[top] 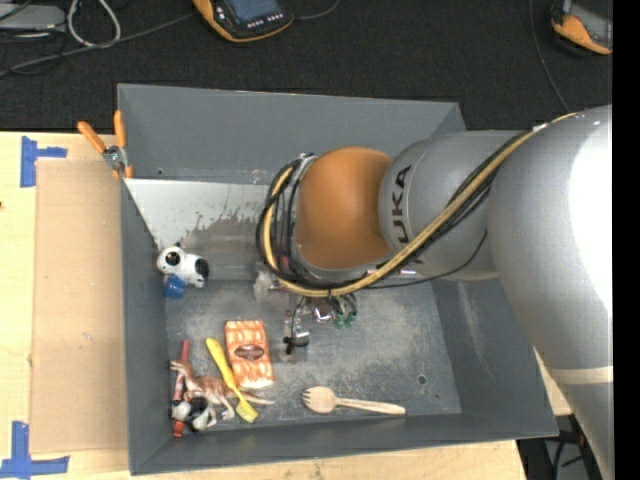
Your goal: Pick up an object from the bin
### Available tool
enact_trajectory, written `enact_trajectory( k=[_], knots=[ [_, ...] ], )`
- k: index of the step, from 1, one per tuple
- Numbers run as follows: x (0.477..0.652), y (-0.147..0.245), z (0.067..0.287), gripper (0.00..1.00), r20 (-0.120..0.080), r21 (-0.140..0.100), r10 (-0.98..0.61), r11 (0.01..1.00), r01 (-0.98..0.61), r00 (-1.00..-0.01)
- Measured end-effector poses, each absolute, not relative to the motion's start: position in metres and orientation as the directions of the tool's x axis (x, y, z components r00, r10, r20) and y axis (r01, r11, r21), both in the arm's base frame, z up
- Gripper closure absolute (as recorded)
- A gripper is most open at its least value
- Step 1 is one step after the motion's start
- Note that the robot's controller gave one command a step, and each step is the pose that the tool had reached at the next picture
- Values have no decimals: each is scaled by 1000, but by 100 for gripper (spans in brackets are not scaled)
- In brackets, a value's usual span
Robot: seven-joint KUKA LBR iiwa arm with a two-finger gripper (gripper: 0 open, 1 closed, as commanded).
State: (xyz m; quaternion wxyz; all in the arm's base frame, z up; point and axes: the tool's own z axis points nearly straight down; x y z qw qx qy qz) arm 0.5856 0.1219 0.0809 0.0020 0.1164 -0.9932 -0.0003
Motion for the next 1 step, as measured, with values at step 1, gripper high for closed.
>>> enact_trajectory(
  k=[1],
  knots=[
    [574, 112, 74, 0, 4, 0, 1, 1000, 1, -1000]
  ],
)
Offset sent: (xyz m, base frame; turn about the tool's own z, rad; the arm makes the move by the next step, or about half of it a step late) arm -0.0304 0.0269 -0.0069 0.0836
